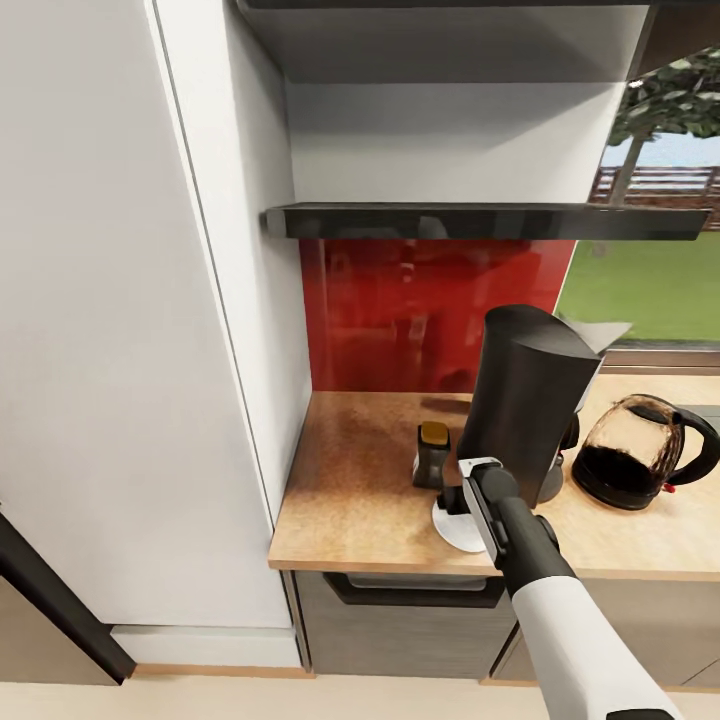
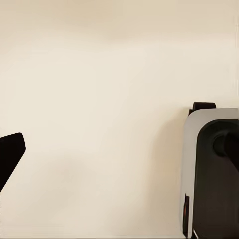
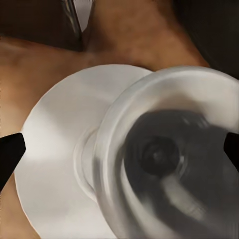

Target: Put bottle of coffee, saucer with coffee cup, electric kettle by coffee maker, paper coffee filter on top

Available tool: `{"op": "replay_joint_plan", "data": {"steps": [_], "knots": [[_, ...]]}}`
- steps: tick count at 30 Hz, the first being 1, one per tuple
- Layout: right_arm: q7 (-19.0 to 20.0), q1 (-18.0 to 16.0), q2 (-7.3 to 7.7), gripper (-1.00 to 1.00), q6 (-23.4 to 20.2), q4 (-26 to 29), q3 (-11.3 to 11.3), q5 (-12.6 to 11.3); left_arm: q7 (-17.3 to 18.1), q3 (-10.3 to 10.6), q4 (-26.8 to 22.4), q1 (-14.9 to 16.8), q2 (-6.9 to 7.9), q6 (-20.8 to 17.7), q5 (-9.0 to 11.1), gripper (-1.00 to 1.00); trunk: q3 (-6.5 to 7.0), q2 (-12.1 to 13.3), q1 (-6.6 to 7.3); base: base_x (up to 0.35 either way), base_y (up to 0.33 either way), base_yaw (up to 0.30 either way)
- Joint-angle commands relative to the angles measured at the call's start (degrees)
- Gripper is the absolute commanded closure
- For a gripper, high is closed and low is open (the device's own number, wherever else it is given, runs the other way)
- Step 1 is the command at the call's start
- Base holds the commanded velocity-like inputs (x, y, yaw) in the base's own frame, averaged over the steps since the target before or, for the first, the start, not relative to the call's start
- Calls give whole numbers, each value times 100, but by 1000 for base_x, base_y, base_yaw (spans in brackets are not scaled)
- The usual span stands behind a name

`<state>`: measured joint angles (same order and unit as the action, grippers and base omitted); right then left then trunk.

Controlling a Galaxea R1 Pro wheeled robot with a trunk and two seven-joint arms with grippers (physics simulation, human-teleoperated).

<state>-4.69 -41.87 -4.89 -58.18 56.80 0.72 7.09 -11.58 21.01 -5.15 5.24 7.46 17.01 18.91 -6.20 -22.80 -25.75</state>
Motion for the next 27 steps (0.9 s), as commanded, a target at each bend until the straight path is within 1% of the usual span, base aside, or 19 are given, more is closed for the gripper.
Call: {"op": "replay_joint_plan", "data": {"steps": [1, 6, 12, 21, 22, 27], "knots": [[-6, -5, -1, -100, -27, 5, 7, 20, -22, 48, 7, 3, 3, 12, 39, -100, -13, -12, -3, 0, 0, 0], [-6, -5, -14, -100, -27, 30, 1, 20, 3, 45, 21, 3, 9, 13, 43, -100, -13, -12, -3, 0, 0, 0], [-14, -5, -38, -100, -43, 662, 10, 35, 40, 43, 22, 3, 15, 23, 43, -100, -13, -12, -3, 0, 0, 0], [-14, -5, -47, -100, -45, 877, 26, 31, 42, 43, 22, 3, 24, 39, 43, -100, -13, -12, -3, 0, 0, 0], [-14, -5, -47, -100, -45, 1071, 25, 35, 42, 43, 21, 3, 25, 44, 43, -100, -7, -12, -3, -36, 0, 0], [-14, -5, -47, -100, -45, 1110, 19, 36, 42, 43, 22, 3, 28, 43, 43, -100, 36, -12, -3, -286, 0, 0]]}}
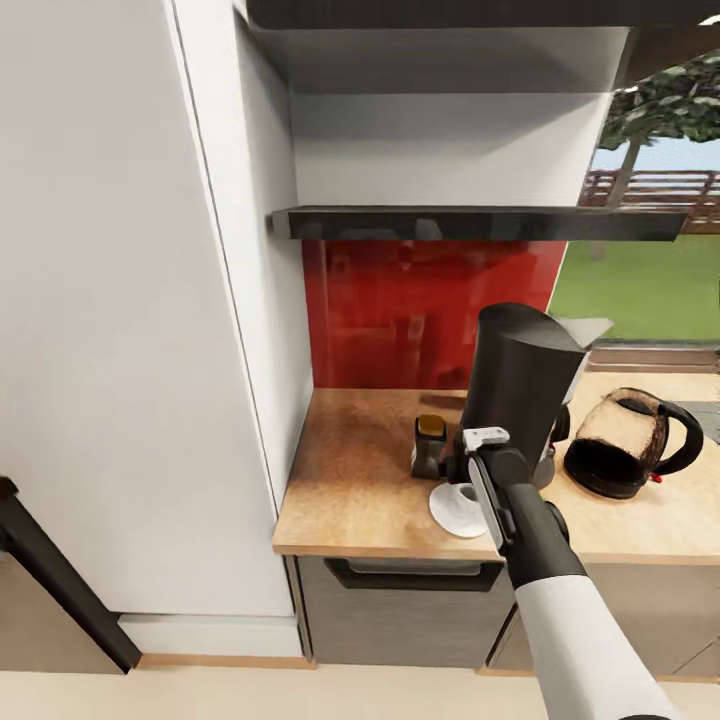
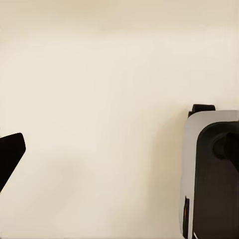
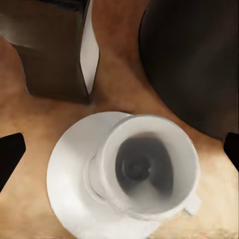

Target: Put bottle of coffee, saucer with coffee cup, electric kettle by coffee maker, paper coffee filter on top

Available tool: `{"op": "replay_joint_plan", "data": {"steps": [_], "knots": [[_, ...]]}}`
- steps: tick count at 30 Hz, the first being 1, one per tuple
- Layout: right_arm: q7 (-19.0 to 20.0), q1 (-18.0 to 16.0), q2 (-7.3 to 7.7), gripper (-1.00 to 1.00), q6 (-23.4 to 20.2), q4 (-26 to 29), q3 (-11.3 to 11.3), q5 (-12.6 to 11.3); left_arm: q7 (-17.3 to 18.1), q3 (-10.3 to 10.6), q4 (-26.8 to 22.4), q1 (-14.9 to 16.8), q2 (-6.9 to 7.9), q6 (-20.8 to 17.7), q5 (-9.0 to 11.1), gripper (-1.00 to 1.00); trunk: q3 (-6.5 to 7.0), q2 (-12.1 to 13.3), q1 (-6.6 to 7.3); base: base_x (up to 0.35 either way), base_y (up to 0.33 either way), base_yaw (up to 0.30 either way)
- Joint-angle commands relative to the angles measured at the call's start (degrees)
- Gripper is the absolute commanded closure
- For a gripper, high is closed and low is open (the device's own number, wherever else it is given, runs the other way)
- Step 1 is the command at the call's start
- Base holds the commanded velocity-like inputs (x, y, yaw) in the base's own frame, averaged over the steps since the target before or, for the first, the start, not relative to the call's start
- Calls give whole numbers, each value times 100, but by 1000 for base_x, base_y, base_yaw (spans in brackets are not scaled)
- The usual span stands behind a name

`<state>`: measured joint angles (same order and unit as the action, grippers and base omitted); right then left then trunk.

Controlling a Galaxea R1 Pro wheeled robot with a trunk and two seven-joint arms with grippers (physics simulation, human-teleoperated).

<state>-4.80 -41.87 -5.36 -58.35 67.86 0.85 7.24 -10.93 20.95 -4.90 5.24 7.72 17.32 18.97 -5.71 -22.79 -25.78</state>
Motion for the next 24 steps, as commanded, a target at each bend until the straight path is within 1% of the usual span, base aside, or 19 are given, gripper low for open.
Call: {"op": "replay_joint_plan", "data": {"steps": [1, 17, 24], "knots": [[-4, -5, 0, -100, -28, 5, 5, 21, -24, 50, -2, 3, 1, 14, 37, -100, -4, -13, 0, -327, 0, 0], [-4, -5, 8, -100, -24, -26, -5, 23, -24, 50, -11, 11, -29, 13, 53, -100, 139, -13, 0, -333, 0, 0], [-4, -5, 8, -100, -19, -46, -5, 23, -24, 41, -11, 12, -34, 9, 54, -100, 190, -13, 0, -285, 0, 0]]}}
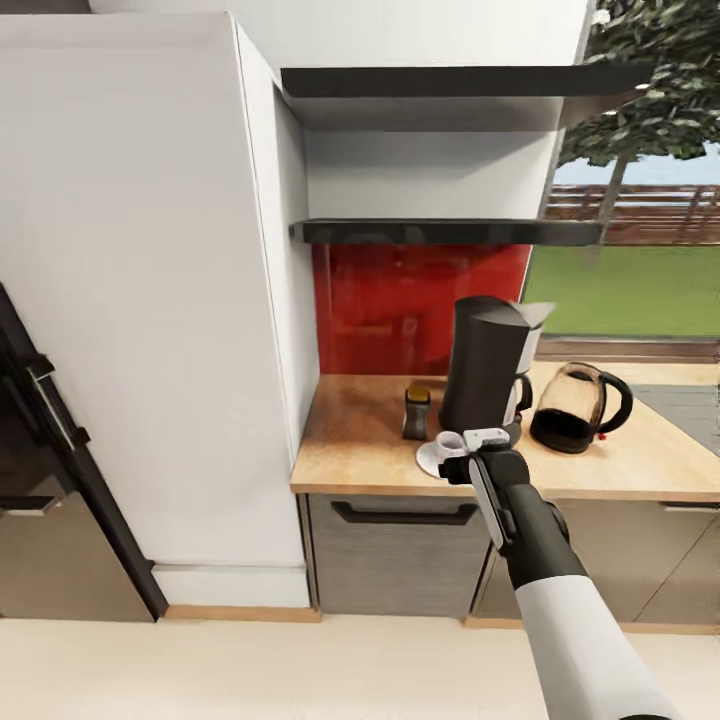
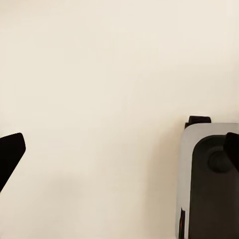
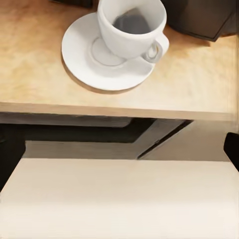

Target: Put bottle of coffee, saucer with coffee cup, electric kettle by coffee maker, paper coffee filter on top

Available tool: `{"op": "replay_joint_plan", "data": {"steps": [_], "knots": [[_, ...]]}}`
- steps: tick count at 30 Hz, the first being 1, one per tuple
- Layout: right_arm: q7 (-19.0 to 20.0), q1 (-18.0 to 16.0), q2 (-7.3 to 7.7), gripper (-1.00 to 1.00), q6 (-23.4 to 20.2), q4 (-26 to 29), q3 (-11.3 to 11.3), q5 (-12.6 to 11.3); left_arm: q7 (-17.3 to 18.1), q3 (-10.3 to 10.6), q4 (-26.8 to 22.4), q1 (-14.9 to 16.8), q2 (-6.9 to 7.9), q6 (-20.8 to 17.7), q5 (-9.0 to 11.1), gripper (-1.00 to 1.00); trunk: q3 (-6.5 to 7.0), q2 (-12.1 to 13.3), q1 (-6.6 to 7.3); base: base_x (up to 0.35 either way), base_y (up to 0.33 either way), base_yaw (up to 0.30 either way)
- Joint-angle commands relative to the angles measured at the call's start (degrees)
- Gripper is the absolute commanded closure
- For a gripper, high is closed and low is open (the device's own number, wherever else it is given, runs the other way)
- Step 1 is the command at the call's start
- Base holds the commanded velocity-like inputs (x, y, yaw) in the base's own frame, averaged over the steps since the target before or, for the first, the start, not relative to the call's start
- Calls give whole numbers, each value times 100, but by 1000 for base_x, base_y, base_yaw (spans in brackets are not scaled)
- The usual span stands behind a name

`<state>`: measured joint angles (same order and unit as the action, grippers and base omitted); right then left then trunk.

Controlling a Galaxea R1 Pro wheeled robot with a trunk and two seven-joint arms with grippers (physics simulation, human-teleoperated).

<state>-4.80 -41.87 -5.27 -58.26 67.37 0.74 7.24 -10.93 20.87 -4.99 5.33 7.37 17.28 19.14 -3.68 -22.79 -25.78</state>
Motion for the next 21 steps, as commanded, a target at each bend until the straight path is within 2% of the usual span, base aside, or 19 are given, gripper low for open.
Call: {"op": "replay_joint_plan", "data": {"steps": [1, 12, 15, 16, 17, 18, 19, 21], "knots": [[-3, -6, 0, -100, -27, 1, 6, 23, -24, 46, -2, 3, 1, 12, 37, -100, -11, -13, -1, -269, 0, 0], [3, -4, 15, -100, -23, -120, 5, 31, -24, 36, -2, 3, 8, 14, 37, -100, -7, -13, -1, -69, 0, 0], [35, 27, 41, -100, -11, -676, 0, 16, -24, 35, -6, 3, 10, 12, 29, -100, -7, -13, -1, -49, 0, 0], [43, 71, 46, -100, 39, -1105, -2, 3, -24, 33, -8, 3, 7, 10, 20, -100, -7, -13, -1, -14, 0, 0], [46, 102, 50, -100, 161, -1429, -2, -3, -24, 32, -9, 3, 5, 10, 17, -100, -7, -13, -1, -9, 0, 0], [49, 155, 66, -100, 736, -2024, -4, -6, -24, 34, -10, 3, -3, 11, 14, -100, -7, -13, -1, -5, 0, 0], [51, 172, 74, -100, 986, -2225, -4, -5, -24, 35, -10, 3, -6, 11, 13, -100, -7, -13, -1, -4, 0, 0], [55, 227, 102, -100, 2207, -3113, -4, 2, -24, 38, -10, 3, -16, 12, 12, -100, -7, -13, -1, -2, 0, 0]]}}
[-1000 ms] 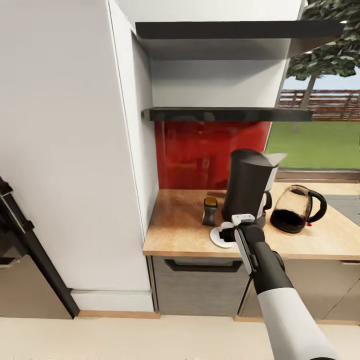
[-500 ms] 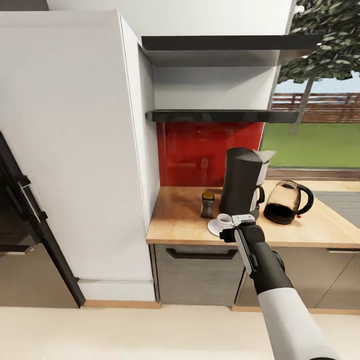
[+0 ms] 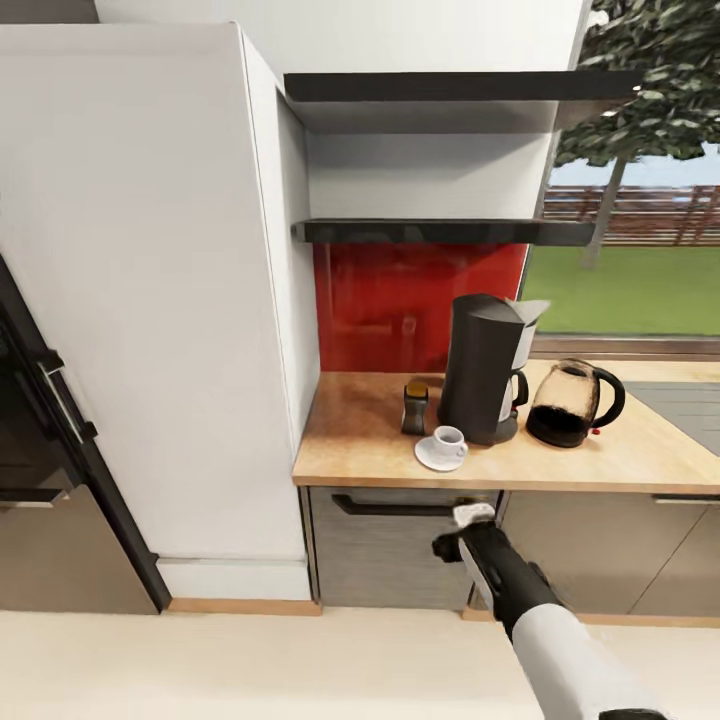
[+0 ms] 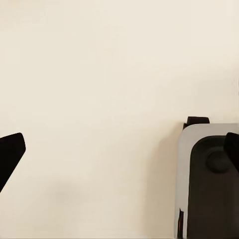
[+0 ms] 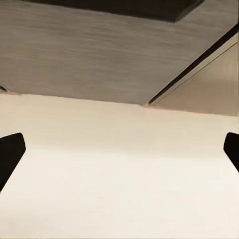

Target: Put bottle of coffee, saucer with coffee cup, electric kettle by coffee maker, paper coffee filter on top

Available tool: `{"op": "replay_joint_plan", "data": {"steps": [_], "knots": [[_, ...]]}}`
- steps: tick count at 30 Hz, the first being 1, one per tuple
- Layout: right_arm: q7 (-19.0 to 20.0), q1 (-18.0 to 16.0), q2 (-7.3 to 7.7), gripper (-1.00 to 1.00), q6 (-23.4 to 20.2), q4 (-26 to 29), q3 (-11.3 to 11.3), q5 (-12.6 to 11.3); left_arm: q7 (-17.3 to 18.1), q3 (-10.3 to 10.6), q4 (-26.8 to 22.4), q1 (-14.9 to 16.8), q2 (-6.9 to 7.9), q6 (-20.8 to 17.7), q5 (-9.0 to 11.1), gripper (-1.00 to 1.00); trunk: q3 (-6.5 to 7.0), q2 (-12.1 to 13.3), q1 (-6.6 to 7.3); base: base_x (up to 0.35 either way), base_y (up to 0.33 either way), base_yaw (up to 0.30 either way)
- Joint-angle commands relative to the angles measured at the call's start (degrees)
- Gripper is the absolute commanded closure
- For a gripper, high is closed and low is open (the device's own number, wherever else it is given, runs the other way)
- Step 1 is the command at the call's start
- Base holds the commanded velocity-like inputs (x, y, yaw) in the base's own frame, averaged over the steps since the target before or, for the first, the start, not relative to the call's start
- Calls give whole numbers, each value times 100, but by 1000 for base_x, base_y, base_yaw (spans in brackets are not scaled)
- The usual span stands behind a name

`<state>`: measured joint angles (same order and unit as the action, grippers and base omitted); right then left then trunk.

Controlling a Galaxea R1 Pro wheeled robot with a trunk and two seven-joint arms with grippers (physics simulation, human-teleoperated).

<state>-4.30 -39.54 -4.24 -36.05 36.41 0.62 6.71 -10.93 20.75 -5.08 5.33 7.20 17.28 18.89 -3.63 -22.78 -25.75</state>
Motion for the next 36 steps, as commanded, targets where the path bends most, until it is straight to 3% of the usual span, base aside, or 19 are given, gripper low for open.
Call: {"op": "replay_joint_plan", "data": {"steps": [1, 4, 7, 11, 12, 16, 19, 29, 31, 33, 35, 36], "knots": [[7, 18, 21, -100, 1182, -1029, 8, 63, -23, 47, -1, 3, -4, 14, 36, -100, -12, -14, -3, 0, 0, 0], [-4, 30, 33, -100, 2500, -2421, 15, 66, -23, 44, -1, 3, -8, 30, 45, -100, -12, -14, -3, 0, 0, 0], [-15, 75, 38, -100, 3343, -3194, 21, 72, -23, 73, -19, 3, -23, 36, 11, -100, -12, -14, -3, 0, 0, 0], [-16, 533, 107, -100, 4190, -3442, 18, 54, -23, 85, -41, 3, -32, 38, -10, -100, -12, -14, -3, 0, 0, 0], [-13, 859, 245, -100, 4865, -3478, 15, 37, -23, 74, -43, 3, -28, 39, 0, -100, -12, -14, -3, 0, 0, 0], [-10, 1274, 443, -100, 5523, -3482, 0, -62, -23, 63, -33, 3, -26, 35, 14, -100, -12, -14, -3, 0, 0, 0], [-4, 1430, 437, -100, 5650, -3491, 18, -382, -33, 47, -21, 3, -18, 43, 18, -100, -12, -14, -3, 0, 0, 0], [-13, 1465, 407, -100, 5643, -3497, 26, -404, -23, 86, 31, 3, -28, 3, 2, -100, -12, -14, -3, 0, 0, 0], [-11, 1643, 405, -100, 5606, -3503, 26, -400, -23, 87, 189, 3, -57, -16, 18, -100, -12, -14, -3, 0, 0, 0], [-10, 2102, 402, -100, 5475, -3501, 26, -399, -23, 83, 423, 2, -131, -23, 30, -100, -12, -14, -3, 0, 0, 0], [-14, 2311, 396, -100, 5357, -3501, 26, -398, -23, 81, 532, -2, -166, -29, 33, -100, -12, -14, -3, 0, 0, 0], [-21, 2518, 387, -100, 4940, -3504, 26, -398, -27, 81, 688, -16, -208, -59, 35, -100, -12, -14, -3, 0, 0, 0]]}}
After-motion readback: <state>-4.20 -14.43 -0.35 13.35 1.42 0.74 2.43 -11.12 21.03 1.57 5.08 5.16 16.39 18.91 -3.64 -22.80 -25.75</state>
